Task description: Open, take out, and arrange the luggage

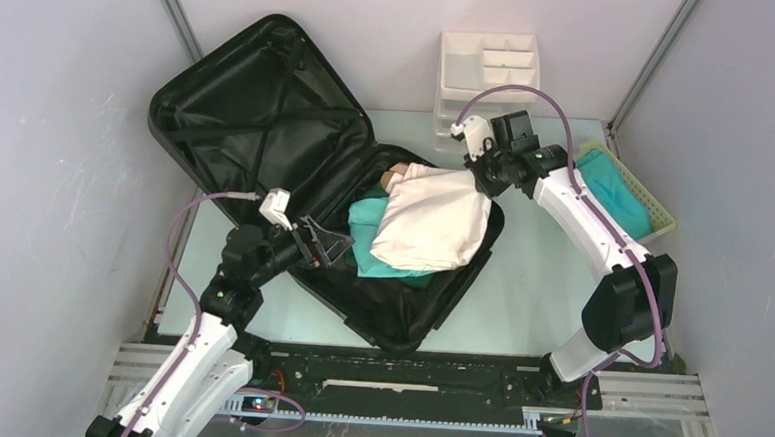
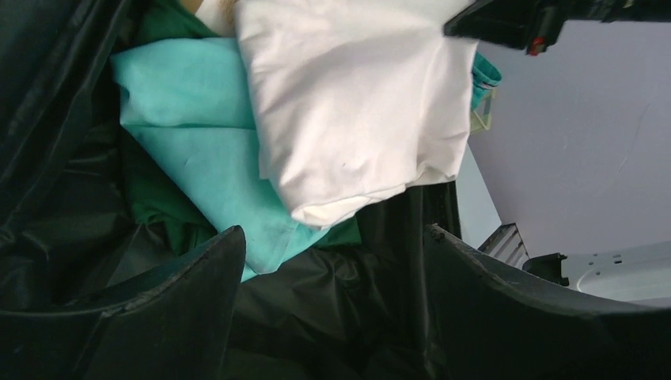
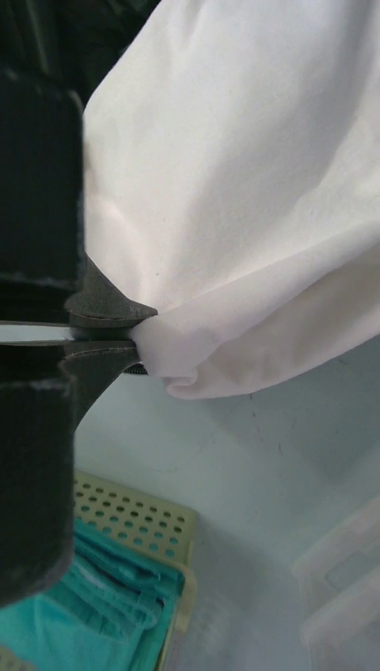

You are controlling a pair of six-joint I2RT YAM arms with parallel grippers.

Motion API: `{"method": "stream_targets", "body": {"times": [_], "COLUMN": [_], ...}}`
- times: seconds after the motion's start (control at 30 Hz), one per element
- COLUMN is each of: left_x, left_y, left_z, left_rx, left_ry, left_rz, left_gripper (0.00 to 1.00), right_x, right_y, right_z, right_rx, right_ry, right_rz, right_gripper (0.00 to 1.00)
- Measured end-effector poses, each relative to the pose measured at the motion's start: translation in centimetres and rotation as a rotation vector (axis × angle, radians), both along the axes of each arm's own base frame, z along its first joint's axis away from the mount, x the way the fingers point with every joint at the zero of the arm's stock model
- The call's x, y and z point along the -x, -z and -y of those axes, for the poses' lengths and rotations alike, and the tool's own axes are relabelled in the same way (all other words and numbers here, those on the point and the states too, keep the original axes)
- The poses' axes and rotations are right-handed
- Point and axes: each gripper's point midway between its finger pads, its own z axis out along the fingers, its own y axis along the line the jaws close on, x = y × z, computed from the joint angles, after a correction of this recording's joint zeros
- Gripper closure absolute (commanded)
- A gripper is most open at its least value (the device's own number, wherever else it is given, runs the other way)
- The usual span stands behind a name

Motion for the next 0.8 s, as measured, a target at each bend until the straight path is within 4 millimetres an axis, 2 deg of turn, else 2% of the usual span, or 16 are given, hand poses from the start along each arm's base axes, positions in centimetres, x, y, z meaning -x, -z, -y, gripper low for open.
{"method": "stream_targets", "body": {"times": [0.13, 0.2, 0.33, 0.47, 0.6, 0.8], "left_x": [-0.1, -0.1, 0.1, 0.3, 0.5, 0.7], "left_y": [0.6, 0.4, 0.0, -0.1, 0.0, 0.3], "left_z": [0.1, 0.1, 0.1, 0.0, -0.2, -0.4], "left_rx": [-0.003, -0.002, -0.001, -0.006, -0.016, -0.036], "left_ry": [0.005, 0.005, 0.006, 0.007, 0.007, 0.001], "left_rz": [-0.027, -0.02, 0.0, 0.01, 0.011, 0.01], "left_gripper": [0.13, 0.13, 0.13, 0.13, 0.12, 0.12], "right_x": [-1.0, -1.6, -2.5, -3.1, -3.2, -4.3], "right_y": [-2.2, -3.6, -5.9, -6.8, -7.5, -11.6], "right_z": [0.7, 1.6, 5.5, 9.5, 12.5, 16.9], "right_rx": [0.018, 0.027, 0.06, 0.107, 0.15, 0.207], "right_ry": [0.0, 0.01, 0.069, 0.13, 0.161, 0.215], "right_rz": [0.06, 0.098, 0.157, 0.182, 0.185, 0.278], "right_gripper": [1.0, 1.0, 1.0, 1.0, 1.0, 1.0]}}
